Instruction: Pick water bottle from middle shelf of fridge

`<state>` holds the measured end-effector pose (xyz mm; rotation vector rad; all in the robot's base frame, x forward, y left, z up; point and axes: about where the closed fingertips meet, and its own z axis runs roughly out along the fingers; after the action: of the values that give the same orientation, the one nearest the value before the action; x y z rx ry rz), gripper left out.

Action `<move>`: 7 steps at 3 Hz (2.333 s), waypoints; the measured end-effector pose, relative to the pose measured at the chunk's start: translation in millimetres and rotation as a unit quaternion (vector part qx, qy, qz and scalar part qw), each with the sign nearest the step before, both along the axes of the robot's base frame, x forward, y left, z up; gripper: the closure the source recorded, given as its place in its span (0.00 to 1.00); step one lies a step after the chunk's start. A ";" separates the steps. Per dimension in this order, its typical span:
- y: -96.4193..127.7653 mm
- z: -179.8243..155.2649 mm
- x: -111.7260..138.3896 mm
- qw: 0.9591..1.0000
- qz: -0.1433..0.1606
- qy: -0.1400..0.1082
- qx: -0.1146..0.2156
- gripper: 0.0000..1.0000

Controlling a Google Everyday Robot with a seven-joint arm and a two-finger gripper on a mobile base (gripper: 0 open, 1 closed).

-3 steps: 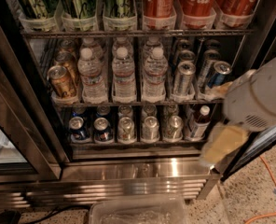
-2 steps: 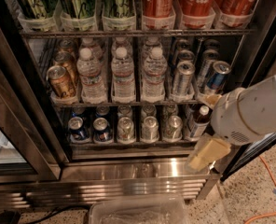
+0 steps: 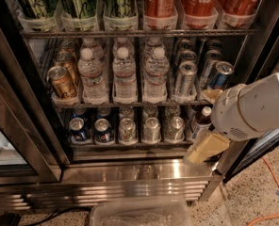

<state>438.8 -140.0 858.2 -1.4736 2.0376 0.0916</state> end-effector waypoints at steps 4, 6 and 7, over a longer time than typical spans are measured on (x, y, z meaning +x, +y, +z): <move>39.8 -55.2 39.8 0.957 -0.131 -0.119 0.230 0.00; 59.5 -32.2 71.7 0.922 -0.225 -0.174 0.263 0.00; 53.2 -29.4 76.0 0.918 -0.237 -0.185 0.257 0.00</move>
Offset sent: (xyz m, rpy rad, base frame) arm 0.0402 0.0202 -0.0611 0.5030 -0.1899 -0.2804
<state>514.8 -86.8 828.8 -0.6008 1.8110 0.1262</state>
